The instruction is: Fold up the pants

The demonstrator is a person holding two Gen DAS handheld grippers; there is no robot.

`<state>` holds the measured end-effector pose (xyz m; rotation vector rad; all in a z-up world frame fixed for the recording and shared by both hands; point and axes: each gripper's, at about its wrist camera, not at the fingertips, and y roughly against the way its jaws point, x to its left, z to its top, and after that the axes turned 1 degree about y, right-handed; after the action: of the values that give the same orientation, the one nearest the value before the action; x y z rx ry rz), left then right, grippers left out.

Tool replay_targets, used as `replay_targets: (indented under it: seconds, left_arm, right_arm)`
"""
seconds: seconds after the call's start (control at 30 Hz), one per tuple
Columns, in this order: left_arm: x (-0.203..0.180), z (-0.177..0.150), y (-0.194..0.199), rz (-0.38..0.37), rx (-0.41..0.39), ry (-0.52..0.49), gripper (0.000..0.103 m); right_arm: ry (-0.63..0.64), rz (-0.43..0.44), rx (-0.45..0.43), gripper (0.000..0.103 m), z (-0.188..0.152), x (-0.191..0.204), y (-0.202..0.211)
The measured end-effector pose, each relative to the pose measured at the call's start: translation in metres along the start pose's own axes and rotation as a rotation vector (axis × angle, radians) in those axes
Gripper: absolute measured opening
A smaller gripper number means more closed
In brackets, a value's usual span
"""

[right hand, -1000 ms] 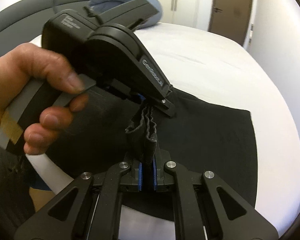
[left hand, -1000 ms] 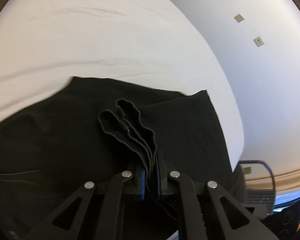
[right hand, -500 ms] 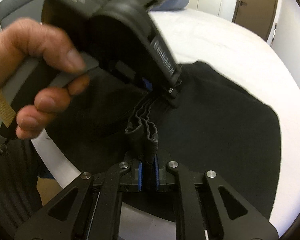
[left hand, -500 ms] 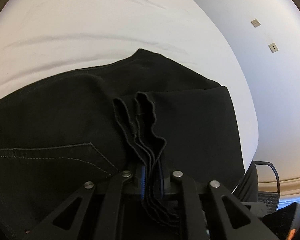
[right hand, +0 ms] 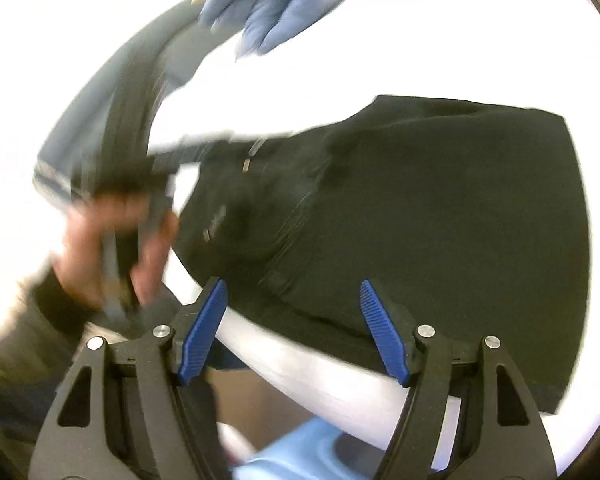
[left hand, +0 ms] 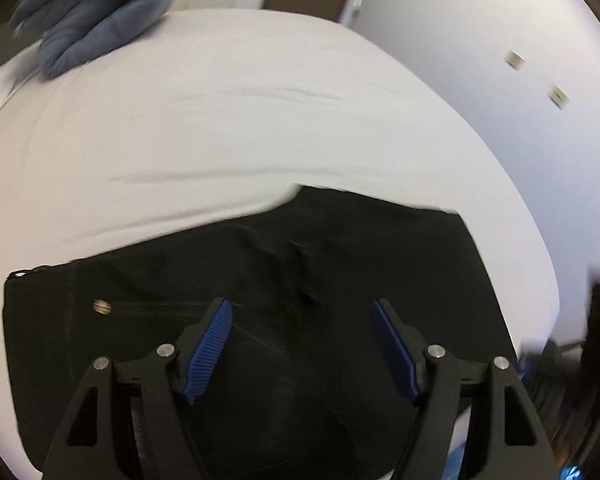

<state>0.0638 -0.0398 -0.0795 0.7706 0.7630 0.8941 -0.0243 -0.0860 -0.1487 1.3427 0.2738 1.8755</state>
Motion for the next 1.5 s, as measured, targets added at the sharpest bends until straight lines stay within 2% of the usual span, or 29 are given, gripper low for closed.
replay_targets:
  seconds: [0.07,0.13,0.2,0.27,0.37,0.4,0.47,0.57,0.67,0.77,0.83,0.9,1.0,1.03,1.1,1.2,1.27,1.37,1.4,1.5]
  left_arm:
    - [-0.025,-0.017,-0.01,-0.007,0.018,-0.071,0.074]
    - [-0.04,-0.031,-0.027,-0.004,0.066,-0.096,0.074]
    - [-0.041,-0.045,-0.045,0.012,0.113,-0.074,0.074]
    - [-0.042,-0.055,-0.049,0.052,0.091,-0.08,0.074]
    - [-0.039,-0.061,-0.048,0.04,0.085,-0.064,0.078]
    - [-0.038,-0.061,-0.048,0.036,0.084,-0.065,0.078]
    - [-0.038,-0.06,-0.05,0.03,0.085,-0.05,0.078]
    - [-0.042,-0.058,-0.055,0.026,0.079,-0.039,0.082]
    - [-0.044,-0.059,-0.058,0.024,0.065,-0.038,0.086]
    - [-0.036,-0.06,-0.047,0.006,0.044,-0.006,0.086]
    - [-0.021,-0.061,-0.032,-0.029,0.004,0.069,0.086]
    - [-0.012,-0.065,-0.009,-0.023,-0.075,0.155,0.086]
    - [0.017,-0.081,0.032,-0.019,-0.223,0.326,0.089]
    - [0.031,-0.089,0.049,-0.018,-0.29,0.401,0.093]
    - [0.067,-0.102,0.08,0.007,-0.39,0.543,0.099]
    - [0.104,-0.123,0.109,0.01,-0.476,0.7,0.101]
    - [0.13,-0.138,0.118,0.012,-0.508,0.814,0.103]
    - [0.165,-0.167,0.115,0.0,-0.514,1.017,0.103]
    - [0.177,-0.175,0.112,-0.017,-0.517,1.097,0.103]
    - [0.194,-0.186,0.099,-0.093,-0.529,1.21,0.103]
  right_arm:
    - [-0.093,0.064,-0.05,0.068,0.03,-0.033,0.031]
    - [-0.156,0.14,-0.062,0.068,0.055,-0.07,0.045]
    - [-0.21,0.143,-0.076,0.068,0.077,-0.105,0.051]
    - [-0.253,0.189,-0.063,0.068,0.095,-0.135,0.043]
    - [-0.312,0.16,-0.021,0.068,0.103,-0.168,0.024]
    - [-0.331,0.15,0.006,0.068,0.099,-0.175,0.016]
    - [-0.306,0.163,0.004,0.066,0.093,-0.186,0.005]
    - [-0.261,0.211,0.073,0.067,0.062,-0.166,-0.004]
    - [-0.188,0.212,0.141,0.067,0.017,-0.139,-0.003]
    - [-0.16,0.214,0.153,0.068,-0.021,-0.109,0.01]
    - [-0.199,0.223,0.187,0.068,-0.035,-0.103,0.015]
    - [-0.173,0.209,0.144,0.069,-0.034,-0.095,0.026]
    - [-0.187,0.285,0.041,0.069,-0.011,-0.091,0.034]
    - [-0.192,0.307,0.015,0.069,-0.003,-0.096,0.035]
    - [-0.203,0.342,-0.009,0.069,0.016,-0.093,0.026]
    - [-0.237,0.393,-0.018,0.069,0.04,-0.091,0.006]
    - [-0.268,0.423,-0.006,0.069,0.055,-0.086,-0.015]
    - [-0.298,0.457,0.003,0.069,0.065,-0.077,-0.039]
    - [-0.305,0.463,0.013,0.069,0.065,-0.074,-0.049]
    - [-0.316,0.466,0.035,0.069,0.062,-0.062,-0.071]
